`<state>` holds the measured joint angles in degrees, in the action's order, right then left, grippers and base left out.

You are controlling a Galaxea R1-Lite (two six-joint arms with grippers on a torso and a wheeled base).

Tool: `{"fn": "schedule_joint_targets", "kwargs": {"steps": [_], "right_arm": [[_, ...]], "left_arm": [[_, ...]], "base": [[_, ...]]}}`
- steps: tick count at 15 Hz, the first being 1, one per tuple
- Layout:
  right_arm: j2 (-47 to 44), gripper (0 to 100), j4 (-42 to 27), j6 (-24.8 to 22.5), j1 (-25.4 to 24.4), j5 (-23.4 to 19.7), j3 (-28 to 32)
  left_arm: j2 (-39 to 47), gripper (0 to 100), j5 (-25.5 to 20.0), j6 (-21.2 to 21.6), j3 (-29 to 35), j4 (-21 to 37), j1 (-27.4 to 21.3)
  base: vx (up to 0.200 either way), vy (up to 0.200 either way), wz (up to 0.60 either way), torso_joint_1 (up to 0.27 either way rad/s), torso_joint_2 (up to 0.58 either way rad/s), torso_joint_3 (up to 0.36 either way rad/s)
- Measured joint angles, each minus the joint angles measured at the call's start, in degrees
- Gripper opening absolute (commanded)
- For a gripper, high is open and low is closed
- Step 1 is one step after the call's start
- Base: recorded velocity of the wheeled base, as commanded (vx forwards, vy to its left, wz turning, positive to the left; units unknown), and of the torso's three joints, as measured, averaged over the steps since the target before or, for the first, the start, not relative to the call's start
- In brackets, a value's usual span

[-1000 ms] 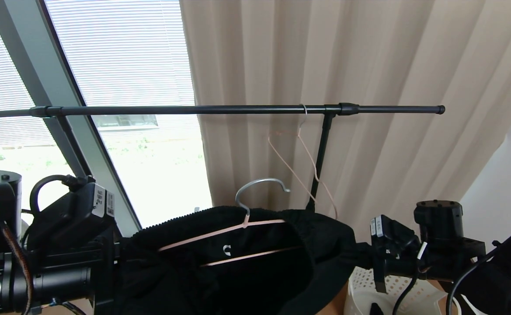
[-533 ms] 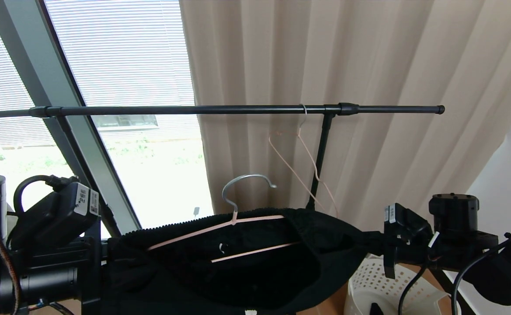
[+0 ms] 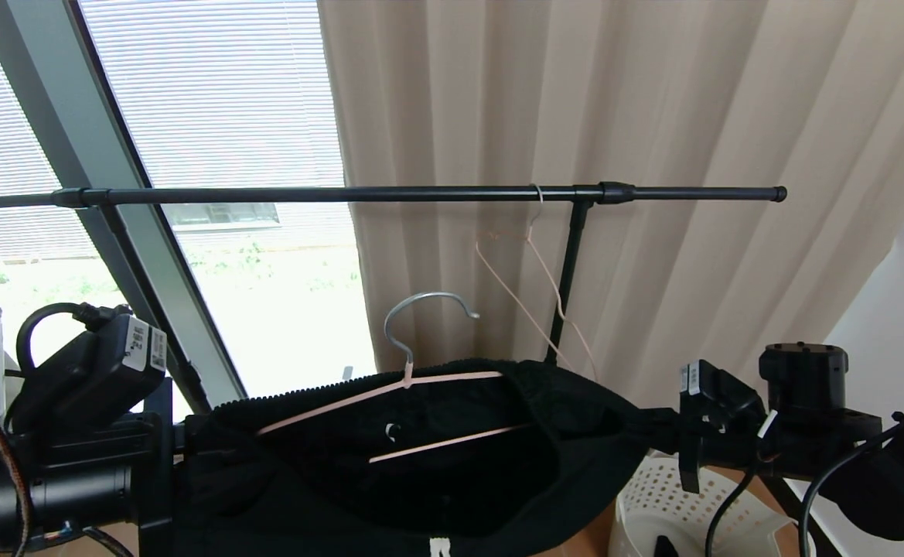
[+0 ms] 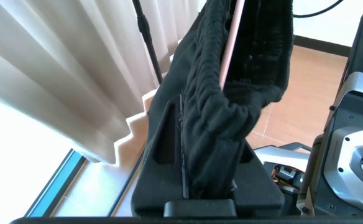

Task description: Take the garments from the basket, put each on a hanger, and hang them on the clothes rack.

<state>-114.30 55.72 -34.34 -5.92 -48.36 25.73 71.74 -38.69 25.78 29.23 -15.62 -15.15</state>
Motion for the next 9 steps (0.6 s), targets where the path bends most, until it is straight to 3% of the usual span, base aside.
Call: {"fn": "schedule_joint_targets", "kwargs": {"steps": [9], "right_arm": [[3.99, 100, -0.22, 0.38, -0.24, 1.12, -0.38]], "left_arm": [[0.0, 0, 0.13, -7.25, 0.3, -0.01, 6.25]], "base": [[0.0, 0.0, 0.0, 0.0, 0.0, 0.0]]}}
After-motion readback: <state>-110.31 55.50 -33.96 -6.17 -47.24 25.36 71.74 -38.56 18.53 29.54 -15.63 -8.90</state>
